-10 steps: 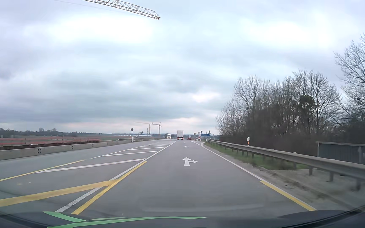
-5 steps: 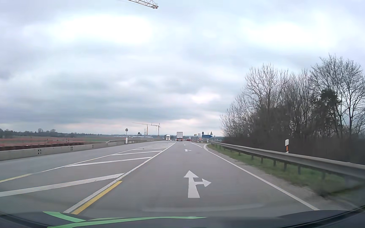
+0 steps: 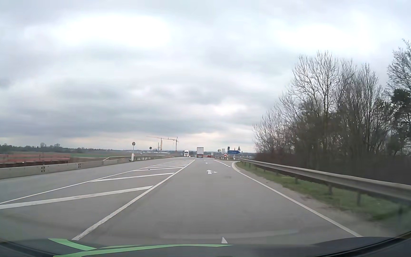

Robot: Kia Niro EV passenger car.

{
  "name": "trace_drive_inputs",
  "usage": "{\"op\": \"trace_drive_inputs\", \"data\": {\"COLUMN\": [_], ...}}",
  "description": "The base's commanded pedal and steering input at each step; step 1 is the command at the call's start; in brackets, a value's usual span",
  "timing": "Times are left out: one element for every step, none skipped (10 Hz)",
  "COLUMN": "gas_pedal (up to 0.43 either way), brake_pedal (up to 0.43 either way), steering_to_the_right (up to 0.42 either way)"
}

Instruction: Follow the waypoints while adhering to traffic rules and regulations

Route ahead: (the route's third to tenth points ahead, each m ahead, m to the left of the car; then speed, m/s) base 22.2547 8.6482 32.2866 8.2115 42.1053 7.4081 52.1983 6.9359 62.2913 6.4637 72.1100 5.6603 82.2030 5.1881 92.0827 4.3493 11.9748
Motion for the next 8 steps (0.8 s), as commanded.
{"op": "trace_drive_inputs", "data": {"gas_pedal": [0.079,0.079,0.079,0.079,0.079,0.079,0.079,0.079], "brake_pedal": [0.000,0.000,0.000,0.000,0.000,0.000,0.000,0.000], "steering_to_the_right": [0.006,0.006,0.005,0.004,0.004,0.004,0.003,0.003]}}
